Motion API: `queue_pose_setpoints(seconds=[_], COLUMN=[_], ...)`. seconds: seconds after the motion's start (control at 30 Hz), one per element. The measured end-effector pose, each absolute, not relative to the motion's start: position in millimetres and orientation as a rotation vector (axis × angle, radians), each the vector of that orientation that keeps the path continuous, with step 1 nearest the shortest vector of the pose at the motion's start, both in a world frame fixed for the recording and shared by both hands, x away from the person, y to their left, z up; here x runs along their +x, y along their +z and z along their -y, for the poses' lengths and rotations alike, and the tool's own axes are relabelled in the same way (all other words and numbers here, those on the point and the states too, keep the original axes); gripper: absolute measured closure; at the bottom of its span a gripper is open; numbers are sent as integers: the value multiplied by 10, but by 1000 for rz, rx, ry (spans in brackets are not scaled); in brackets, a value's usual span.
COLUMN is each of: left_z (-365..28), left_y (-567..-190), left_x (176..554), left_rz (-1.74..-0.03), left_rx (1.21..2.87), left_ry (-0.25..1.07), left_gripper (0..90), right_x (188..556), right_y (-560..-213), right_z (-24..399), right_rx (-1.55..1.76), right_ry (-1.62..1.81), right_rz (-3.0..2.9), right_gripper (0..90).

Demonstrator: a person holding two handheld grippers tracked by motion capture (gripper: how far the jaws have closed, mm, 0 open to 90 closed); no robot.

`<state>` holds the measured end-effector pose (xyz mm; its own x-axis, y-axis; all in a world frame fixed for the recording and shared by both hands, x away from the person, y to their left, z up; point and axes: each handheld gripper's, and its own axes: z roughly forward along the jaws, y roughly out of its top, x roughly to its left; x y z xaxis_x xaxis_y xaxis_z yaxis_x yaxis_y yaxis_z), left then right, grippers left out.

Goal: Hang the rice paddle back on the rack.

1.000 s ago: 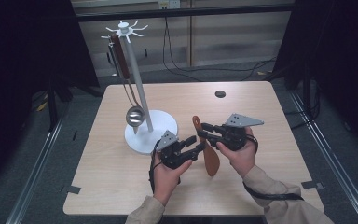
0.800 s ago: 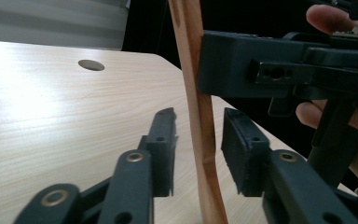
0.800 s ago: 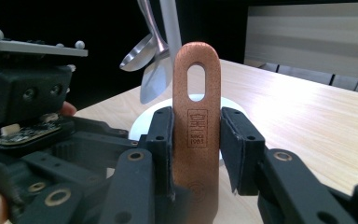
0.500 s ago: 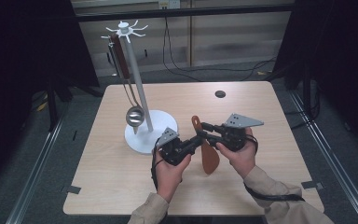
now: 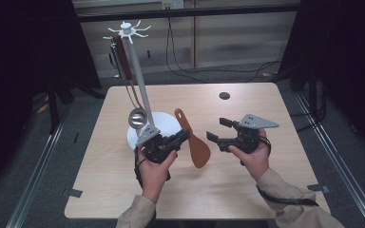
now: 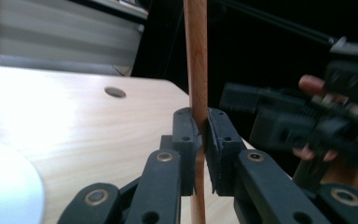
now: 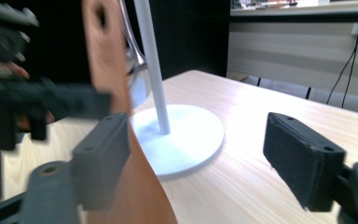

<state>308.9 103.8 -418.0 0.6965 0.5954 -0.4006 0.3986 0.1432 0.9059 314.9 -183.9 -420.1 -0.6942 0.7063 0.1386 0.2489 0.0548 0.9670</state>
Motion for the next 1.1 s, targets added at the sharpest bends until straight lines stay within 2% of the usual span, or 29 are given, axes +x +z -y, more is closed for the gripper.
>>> queue_pose_setpoints(seconds=[0.43,0.87,1.1], left_z=[-1367,-1474,-1466], left_y=[-3698,-3197,-3152], left_x=[3177,3337,3392], left_rz=[-800,-726,-716], left_rx=[1361,1296,1286], left_ry=[273,344,337], left_gripper=[831,831,831], right_x=[3156,3100,3080], right_y=[-4328,-4417,-4398], right_z=[1840,1891,1954], right_rx=[931,924,938], right_ry=[1623,1583,1581], right_rz=[-2041,-2101,-2084], right_gripper=[97,82,80])
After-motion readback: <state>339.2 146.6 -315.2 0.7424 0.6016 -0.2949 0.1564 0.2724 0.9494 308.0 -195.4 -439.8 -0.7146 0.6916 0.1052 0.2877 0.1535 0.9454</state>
